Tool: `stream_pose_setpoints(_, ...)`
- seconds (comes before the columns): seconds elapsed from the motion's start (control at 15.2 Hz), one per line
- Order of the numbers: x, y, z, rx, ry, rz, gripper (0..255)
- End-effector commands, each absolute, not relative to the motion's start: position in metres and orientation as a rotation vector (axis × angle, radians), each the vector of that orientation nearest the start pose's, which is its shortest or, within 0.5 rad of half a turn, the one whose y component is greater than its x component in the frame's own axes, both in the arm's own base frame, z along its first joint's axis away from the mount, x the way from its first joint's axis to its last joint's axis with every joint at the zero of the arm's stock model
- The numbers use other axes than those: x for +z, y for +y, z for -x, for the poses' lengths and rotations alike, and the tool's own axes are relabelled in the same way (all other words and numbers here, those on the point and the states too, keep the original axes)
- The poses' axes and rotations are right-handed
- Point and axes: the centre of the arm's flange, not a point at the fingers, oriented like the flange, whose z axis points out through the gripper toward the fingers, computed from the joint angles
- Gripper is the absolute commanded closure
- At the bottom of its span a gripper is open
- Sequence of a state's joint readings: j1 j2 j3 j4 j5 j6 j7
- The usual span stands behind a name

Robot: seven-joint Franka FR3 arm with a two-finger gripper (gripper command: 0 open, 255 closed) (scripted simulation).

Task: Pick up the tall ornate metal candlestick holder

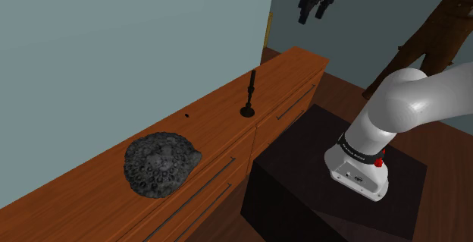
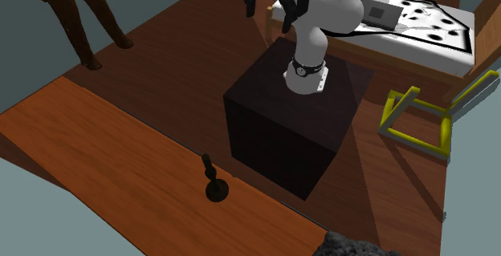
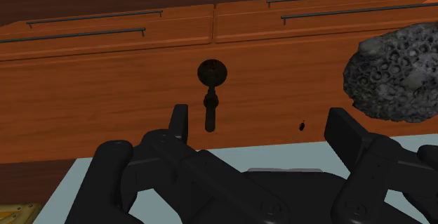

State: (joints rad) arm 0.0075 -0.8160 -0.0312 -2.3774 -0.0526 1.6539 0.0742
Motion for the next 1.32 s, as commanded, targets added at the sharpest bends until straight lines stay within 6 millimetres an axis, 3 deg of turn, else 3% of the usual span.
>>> stream_pose_setpoints(0.0, 0.597, -0.016, -0.307, -0.148, 0.138, 3.162, 0)
stream_pose_setpoints(1.25, 0.364, -0.027, -0.384, -0.405, -0.011, 3.239, 0)
